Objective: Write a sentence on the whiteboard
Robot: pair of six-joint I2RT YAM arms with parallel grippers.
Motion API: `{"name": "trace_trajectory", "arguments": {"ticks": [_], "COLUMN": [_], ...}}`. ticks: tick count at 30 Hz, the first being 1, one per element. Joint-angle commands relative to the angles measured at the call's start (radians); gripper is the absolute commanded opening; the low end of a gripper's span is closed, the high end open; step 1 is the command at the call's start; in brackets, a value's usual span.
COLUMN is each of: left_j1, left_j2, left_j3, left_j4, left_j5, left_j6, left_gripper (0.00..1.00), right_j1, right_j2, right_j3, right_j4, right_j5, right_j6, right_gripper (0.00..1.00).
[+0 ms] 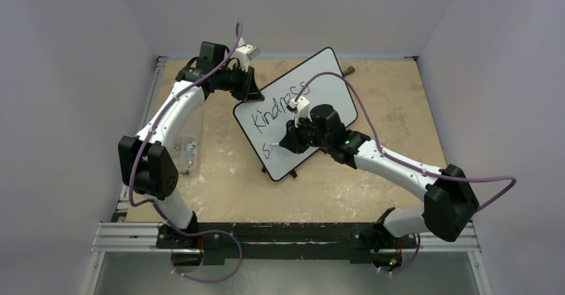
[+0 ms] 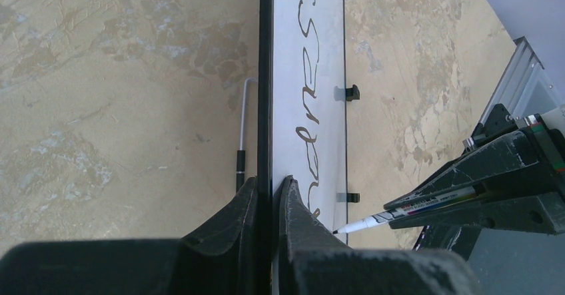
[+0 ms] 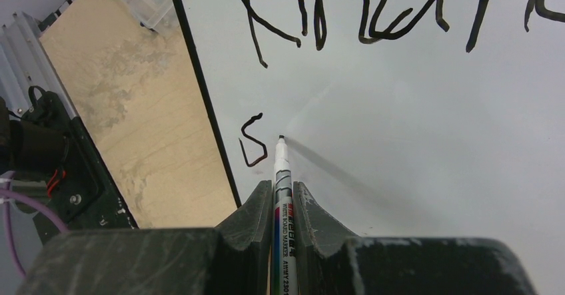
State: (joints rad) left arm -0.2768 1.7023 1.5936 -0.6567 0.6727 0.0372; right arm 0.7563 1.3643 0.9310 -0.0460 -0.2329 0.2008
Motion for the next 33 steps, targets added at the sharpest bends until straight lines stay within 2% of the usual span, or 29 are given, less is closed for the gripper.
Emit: {"name": "trace_trajectory", "arguments": {"ticks": [1, 11, 21, 33], "left_j1": [-0.011, -0.011, -0.012, -0.012], "left_j2": [0.013, 0.015, 0.013, 0.012], "left_j3": [-0.004, -0.003, -0.003, -0.003], "left_j4": [-0.088, -0.089, -0.090, -0.090], "left_j5": [-0.171, -0.171, -0.171, -0.173], "left_j6": [0.134, 0.133, 0.133, 0.133], "left_gripper": [0.00, 0.00, 0.00, 0.00], "right_j1": [0.000, 0.000, 0.000, 0.000], "right_j2": [0.014, -0.007, -0.032, -0.074], "right_j3": [0.034, 0.036, 0.077, 0.106], "right_j4": [0.040, 0.009, -0.030, -0.048], "right_j5": [-0.009, 0.122, 0.166, 0.039], "right_j6": [-0.008, 0.017, 0.035, 0.018], "right_gripper": [0.00, 0.00, 0.00, 0.00]}}
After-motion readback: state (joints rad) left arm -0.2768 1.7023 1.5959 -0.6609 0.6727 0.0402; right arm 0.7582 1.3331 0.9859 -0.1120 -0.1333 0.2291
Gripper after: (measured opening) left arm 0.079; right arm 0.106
